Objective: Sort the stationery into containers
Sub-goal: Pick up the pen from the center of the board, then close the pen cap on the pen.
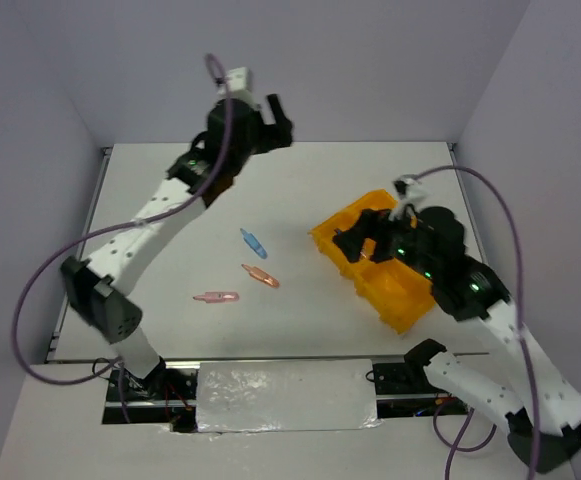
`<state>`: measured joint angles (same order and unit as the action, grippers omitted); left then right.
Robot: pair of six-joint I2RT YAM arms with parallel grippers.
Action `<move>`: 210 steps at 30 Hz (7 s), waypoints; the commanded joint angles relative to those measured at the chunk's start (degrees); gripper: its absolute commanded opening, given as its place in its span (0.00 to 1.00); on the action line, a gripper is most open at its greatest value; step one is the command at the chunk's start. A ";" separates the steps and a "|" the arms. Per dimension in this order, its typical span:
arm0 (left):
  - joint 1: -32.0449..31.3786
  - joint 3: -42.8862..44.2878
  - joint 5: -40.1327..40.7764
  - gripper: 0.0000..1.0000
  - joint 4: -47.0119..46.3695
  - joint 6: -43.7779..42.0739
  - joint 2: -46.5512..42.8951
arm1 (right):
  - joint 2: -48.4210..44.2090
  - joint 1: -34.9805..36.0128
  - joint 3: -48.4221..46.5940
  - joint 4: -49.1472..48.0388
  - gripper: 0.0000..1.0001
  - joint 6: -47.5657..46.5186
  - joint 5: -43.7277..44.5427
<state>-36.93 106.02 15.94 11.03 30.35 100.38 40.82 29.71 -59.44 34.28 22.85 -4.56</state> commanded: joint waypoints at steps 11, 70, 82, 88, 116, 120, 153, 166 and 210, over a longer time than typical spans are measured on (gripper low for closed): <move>12.14 -35.98 23.23 0.99 40.89 15.45 -45.96 | 62.16 32.40 -22.01 -11.17 0.91 -26.70 2.80; 8.47 -57.60 -40.73 0.98 -22.36 12.81 -59.96 | 19.58 33.47 4.77 -18.47 0.00 4.31 36.37; -6.93 -50.47 -21.83 0.94 -17.79 5.33 -45.10 | 13.41 35.59 5.39 -18.90 0.00 0.18 34.18; -7.19 -50.21 -22.45 0.91 -21.39 7.00 -40.80 | 10.42 36.03 7.32 -22.33 0.00 -1.41 28.64; -7.37 -51.17 -17.28 0.00 -25.18 10.52 -41.93 | 12.62 36.47 9.78 -24.79 0.00 -2.99 26.54; -7.28 -51.35 -11.65 0.00 -24.12 12.10 -44.47 | 13.24 36.99 12.32 -25.93 0.00 -2.90 24.60; 1.07 -61.01 -16.38 0.00 -34.57 21.69 -50.19 | 9.20 37.26 11.72 -28.31 1.00 -1.50 25.91; 0.98 -66.20 -22.00 0.00 -43.35 26.16 -50.63 | 7.61 21.56 14.94 -39.79 0.87 23.86 1.69; 0.89 -62.50 -4.78 0.99 -4.17 36.87 -50.89 | 28.50 17.66 3.02 -20.24 0.00 32.86 6.74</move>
<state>-35.92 43.92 8.19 -0.32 61.76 49.25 65.76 48.01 -52.66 3.92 53.01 -3.09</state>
